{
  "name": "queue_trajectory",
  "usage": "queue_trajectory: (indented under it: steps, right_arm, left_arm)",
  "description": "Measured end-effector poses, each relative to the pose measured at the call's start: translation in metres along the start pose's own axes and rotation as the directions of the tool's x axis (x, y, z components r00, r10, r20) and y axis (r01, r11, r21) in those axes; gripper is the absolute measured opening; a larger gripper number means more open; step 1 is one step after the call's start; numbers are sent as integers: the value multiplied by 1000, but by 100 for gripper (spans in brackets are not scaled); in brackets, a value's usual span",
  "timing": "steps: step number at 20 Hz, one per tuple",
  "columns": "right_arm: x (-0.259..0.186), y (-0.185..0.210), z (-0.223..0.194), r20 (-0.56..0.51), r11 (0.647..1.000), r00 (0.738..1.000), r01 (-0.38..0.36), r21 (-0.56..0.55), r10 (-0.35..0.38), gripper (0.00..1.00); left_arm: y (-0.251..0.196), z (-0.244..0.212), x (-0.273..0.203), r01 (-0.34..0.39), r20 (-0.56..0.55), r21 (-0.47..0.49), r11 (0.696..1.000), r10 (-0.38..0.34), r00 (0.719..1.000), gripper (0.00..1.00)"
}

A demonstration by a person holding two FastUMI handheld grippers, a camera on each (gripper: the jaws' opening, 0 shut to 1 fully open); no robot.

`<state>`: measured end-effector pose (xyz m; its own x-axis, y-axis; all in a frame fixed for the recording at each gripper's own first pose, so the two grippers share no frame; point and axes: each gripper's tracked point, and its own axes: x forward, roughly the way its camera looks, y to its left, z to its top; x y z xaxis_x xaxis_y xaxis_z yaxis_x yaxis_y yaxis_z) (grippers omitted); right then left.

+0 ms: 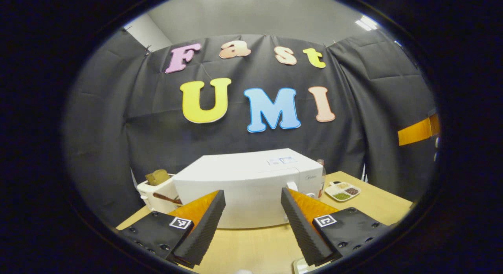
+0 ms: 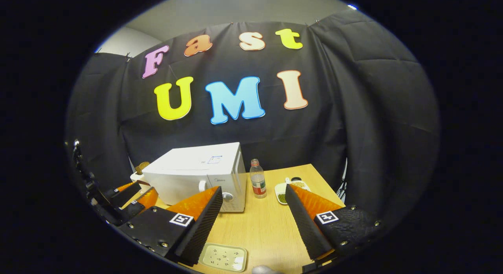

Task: Open the microwave oven with the left hand, put the food in, and close the microwave oven.

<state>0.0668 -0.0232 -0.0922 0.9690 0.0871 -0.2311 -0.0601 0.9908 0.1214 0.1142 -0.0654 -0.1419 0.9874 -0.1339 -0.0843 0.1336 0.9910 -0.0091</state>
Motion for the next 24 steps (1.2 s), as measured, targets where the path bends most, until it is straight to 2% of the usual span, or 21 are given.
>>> queue_trajectory:
  steps: [1, 2, 3, 4, 5, 6, 8, 9, 10, 11, 12, 13, 14, 16, 17, 18, 24]
  right_arm:
    - [-5, 4, 5, 5, 1000, 1000, -2, -3, 2, 93]
    - [-10, 8, 11, 14, 1000, 1000, 4, -8, -4, 98]
    - [-14, 11, 16, 22, 1000, 1000, 5, -8, -5, 98]
    - [-17, 14, 21, 32, 1000, 999, 11, -5, -11, 93]
    - [-20, 17, 24, 34, 1000, 999, 13, -1, -13, 98]
    - [-23, 18, 28, 36, 1000, 999, 16, 2, -16, 93]
    - [-29, 22, 37, 54, 1000, 998, 21, -3, -21, 93]
    - [-32, 25, 41, 64, 1000, 998, 22, -11, -21, 98]
    - [-35, 27, 44, 76, 1000, 997, 22, -22, -20, 97]
    - [-38, 30, 48, 82, 999, 996, 22, -33, -20, 97]
    - [-40, 33, 49, 88, 999, 996, 20, -38, -16, 97]
    - [-42, 36, 51, 93, 999, 996, 17, -39, -14, 93]
    - [-46, 38, 51, 94, 999, 995, 14, -41, -10, 98]
    - [-51, 44, 55, 109, 998, 994, 8, -59, -1, 98]
    - [-53, 45, 57, 125, 997, 992, 15, -80, -5, 93]
    - [-56, 44, 60, 144, 995, 990, 23, -101, -8, 98]
    - [-63, 52, 70, 183, 991, 983, 27, -132, -2, 98]
  left_arm:
    - [11, 16, -12, -11, 18, -3, 1000, 11, 1000, 99]
    - [23, 33, -23, -29, 32, 0, 1000, 29, 999, 98]
    - [36, 49, -34, -43, 49, 4, 999, 43, 998, 97]
    - [48, 65, -44, -62, 64, 9, 998, 61, 996, 97]
    - [57, 77, -55, -75, 73, 10, 997, 75, 995, 97]
    - [66, 88, -65, -86, 82, 9, 996, 85, 993, 97]
    - [78, 106, -82, -100, 98, 0, 995, 100, 990, 99]
    - [84, 107, -90, -113, 95, 3, 994, 112, 989, 95]
    - [90, 110, -98, -124, 95, 7, 992, 123, 988, 97]
    - [92, 113, -103, -127, 96, 8, 992, 126, 987, 95]
    - [92, 115, -108, -128, 98, 5, 992, 126, 987, 99]
    - [93, 117, -113, -128, 100, 0, 992, 127, 987, 98]
    - [95, 118, -116, -127, 99, -4, 992, 127, 987, 97]
    - [94, 119, -122, -126, 102, -8, 992, 127, 987, 96]
    - [94, 121, -123, -124, 105, -8, 992, 124, 987, 95]
    - [94, 121, -124, -121, 106, -5, 993, 121, 987, 99]
    - [96, 131, -128, -124, 116, -15, 992, 125, 985, 97]
